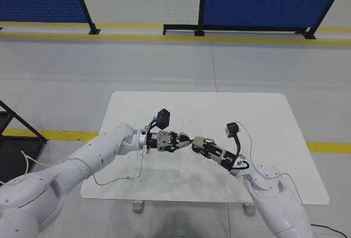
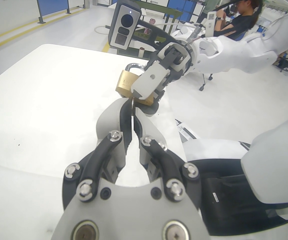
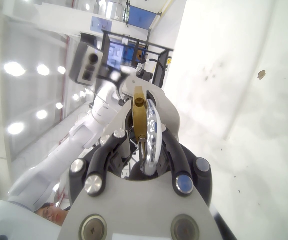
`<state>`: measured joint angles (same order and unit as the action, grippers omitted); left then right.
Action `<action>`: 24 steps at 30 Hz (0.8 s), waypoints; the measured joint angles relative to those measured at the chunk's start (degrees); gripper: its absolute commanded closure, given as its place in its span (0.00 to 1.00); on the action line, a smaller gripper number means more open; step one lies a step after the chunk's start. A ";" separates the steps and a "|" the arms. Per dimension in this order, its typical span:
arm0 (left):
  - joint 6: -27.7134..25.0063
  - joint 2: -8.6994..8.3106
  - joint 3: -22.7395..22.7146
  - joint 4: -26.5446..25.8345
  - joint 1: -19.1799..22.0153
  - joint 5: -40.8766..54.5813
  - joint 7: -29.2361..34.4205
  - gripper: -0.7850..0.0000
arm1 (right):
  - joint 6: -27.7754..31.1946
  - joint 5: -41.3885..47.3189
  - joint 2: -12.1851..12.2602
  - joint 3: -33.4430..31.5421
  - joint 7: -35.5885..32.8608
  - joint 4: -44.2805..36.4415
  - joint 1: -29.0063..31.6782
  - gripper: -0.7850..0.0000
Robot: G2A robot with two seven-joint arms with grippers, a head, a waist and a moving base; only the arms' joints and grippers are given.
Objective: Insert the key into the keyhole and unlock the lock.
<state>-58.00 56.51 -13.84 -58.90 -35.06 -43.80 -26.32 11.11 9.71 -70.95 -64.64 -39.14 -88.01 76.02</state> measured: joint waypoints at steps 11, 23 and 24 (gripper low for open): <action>0.00 -2.87 -2.08 1.19 -0.86 -0.71 -3.83 0.00 | 0.00 0.00 0.00 0.00 0.00 0.00 0.00 1.00; 0.00 -9.97 -7.36 -3.16 -4.57 -3.35 -9.39 0.00 | 0.00 0.00 0.00 0.00 0.00 0.00 0.00 1.00; 0.00 -10.39 -7.74 -3.58 -4.91 -3.41 -9.48 0.00 | 0.00 0.00 0.00 0.00 0.00 0.00 0.00 1.00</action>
<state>-58.00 46.12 -21.58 -62.48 -39.96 -47.20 -35.79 11.11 9.71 -70.95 -64.64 -39.14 -88.01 76.02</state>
